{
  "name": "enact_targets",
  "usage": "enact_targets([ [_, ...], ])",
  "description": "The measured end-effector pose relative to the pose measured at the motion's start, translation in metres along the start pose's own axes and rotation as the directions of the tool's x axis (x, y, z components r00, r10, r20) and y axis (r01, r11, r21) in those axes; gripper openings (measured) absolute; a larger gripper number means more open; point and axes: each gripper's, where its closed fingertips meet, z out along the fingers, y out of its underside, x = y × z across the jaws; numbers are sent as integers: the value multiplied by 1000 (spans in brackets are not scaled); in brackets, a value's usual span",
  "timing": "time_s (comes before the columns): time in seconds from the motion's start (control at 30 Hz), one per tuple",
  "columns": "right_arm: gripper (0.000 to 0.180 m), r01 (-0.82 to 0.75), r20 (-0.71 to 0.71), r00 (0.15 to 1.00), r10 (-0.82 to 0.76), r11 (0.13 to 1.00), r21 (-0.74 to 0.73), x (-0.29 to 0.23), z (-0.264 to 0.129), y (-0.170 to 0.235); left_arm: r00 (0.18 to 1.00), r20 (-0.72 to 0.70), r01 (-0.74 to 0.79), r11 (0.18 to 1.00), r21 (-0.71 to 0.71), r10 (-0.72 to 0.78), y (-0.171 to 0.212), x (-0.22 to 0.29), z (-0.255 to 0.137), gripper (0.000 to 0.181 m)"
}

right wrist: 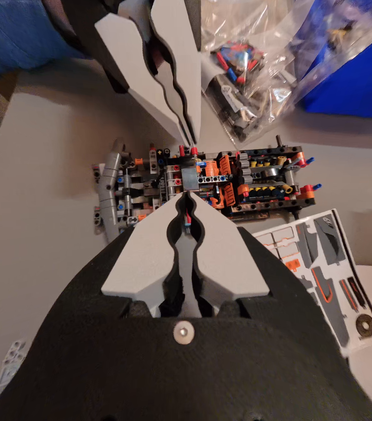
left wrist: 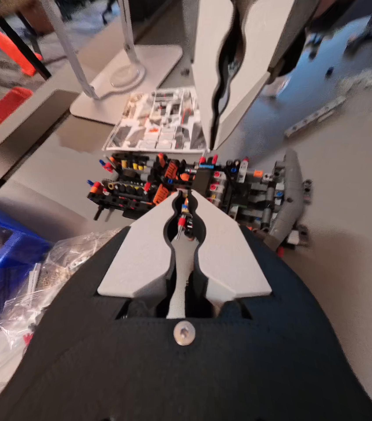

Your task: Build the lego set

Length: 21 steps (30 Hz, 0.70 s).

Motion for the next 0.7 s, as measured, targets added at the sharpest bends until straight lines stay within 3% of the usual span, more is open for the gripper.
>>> enact_targets([
  [0.03, 0, 5, -18, 1000, -4, 1000, 9, -1, -10, -2, 1000, 1, 13, 999, 34, -13, -8, -1, -7, 3],
  [0.2, 0, 42, -96, 995, -37, 997, 60, -13, -62, -4, 995, 72, -71, 997, 26, 69, -40, -2, -22, 9],
  [0.37, 12, 60, -249, 967, -43, 996, 63, -2, -118, 17, 972, 155, -184, 983, 19, 179, -92, -3, -14, 19],
  [0.5, 18, -1, -499, 864, 61, 993, 120, 70, -198, 28, 935, 224, -284, 959, 15, 273, -152, -16, 7, 23],
  [0.6, 16, -90, -633, 746, 207, 973, 212, 135, -261, 41, 889, 309, -350, 937, -18, 338, -193, -37, 36, 13],
  [0.7, 13, -71, -722, 675, 153, 987, 143, 180, -294, 56, 852, 353, -406, 913, -23, 388, -232, -58, 73, 8],
])
